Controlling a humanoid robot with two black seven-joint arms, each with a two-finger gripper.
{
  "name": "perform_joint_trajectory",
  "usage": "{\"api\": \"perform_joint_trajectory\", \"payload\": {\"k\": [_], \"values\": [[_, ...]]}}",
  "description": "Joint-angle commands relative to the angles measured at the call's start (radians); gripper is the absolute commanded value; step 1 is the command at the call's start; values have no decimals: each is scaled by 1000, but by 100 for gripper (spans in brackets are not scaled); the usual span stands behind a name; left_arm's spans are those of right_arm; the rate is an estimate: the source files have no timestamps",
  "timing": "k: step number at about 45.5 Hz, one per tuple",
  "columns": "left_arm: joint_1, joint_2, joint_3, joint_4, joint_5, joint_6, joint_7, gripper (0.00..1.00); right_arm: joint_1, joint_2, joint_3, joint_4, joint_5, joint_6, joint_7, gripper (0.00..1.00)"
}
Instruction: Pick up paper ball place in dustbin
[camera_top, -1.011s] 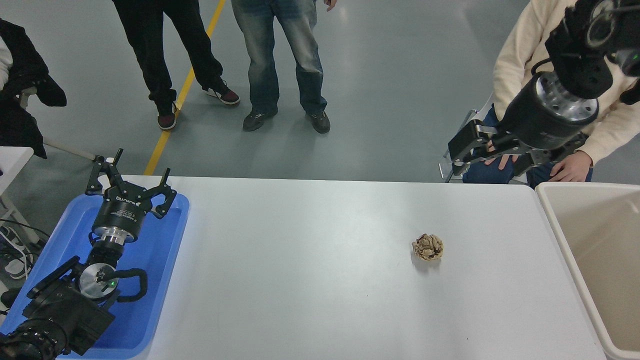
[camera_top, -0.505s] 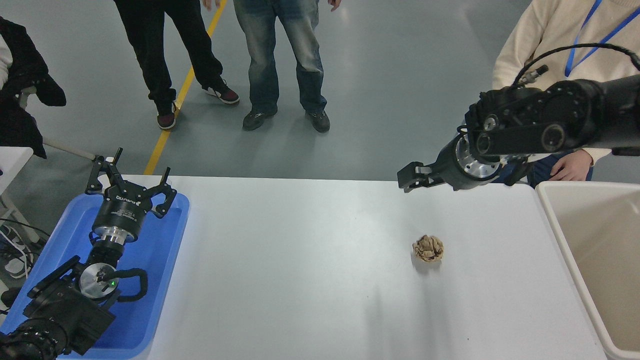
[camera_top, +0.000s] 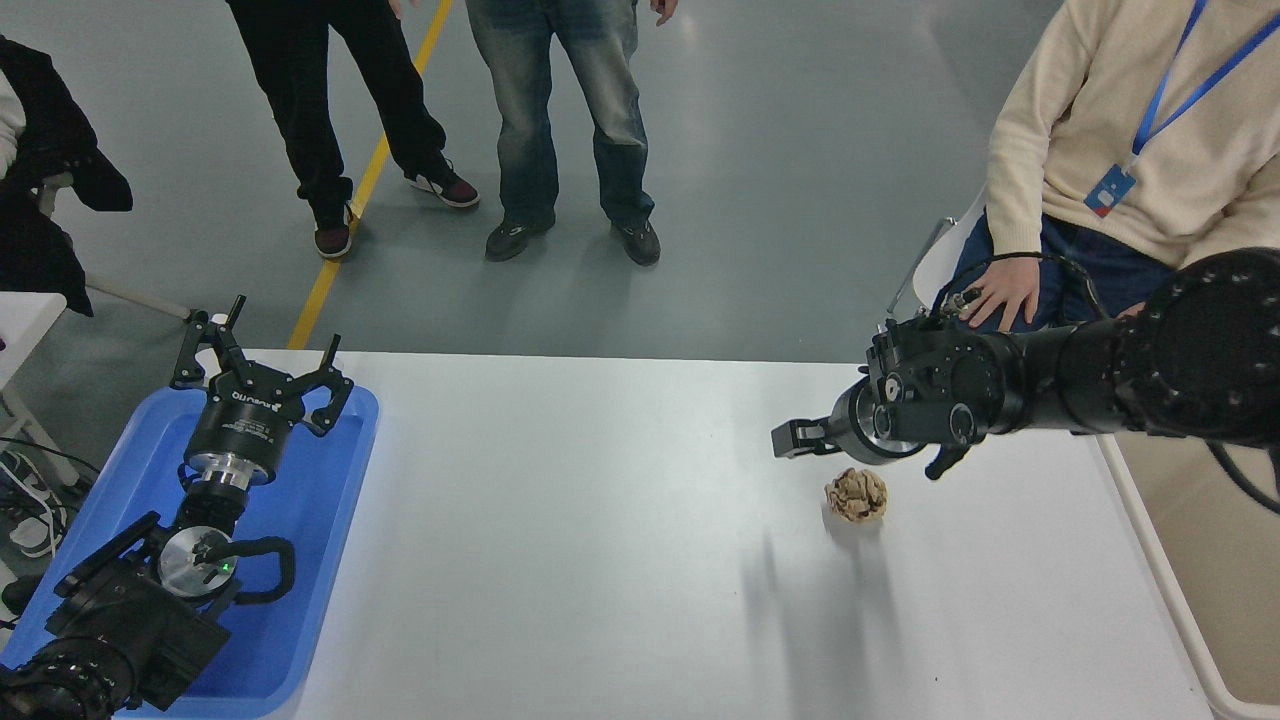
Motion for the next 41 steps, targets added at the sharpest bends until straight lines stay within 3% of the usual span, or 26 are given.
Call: {"api": "perform_joint_trajectory", "payload": {"k": [1,9,41], "values": [[0,0,0,0,0,0,0,100,-95,12,-5,-64,-6,-104,0,97],[0,0,0,0,0,0,0,100,-132,12,-8,-113,-34,-116,-2,91],[0,0,0,0,0,2,-2,100,-210,12,-6,-153,-34,-122,-2,91]]}}
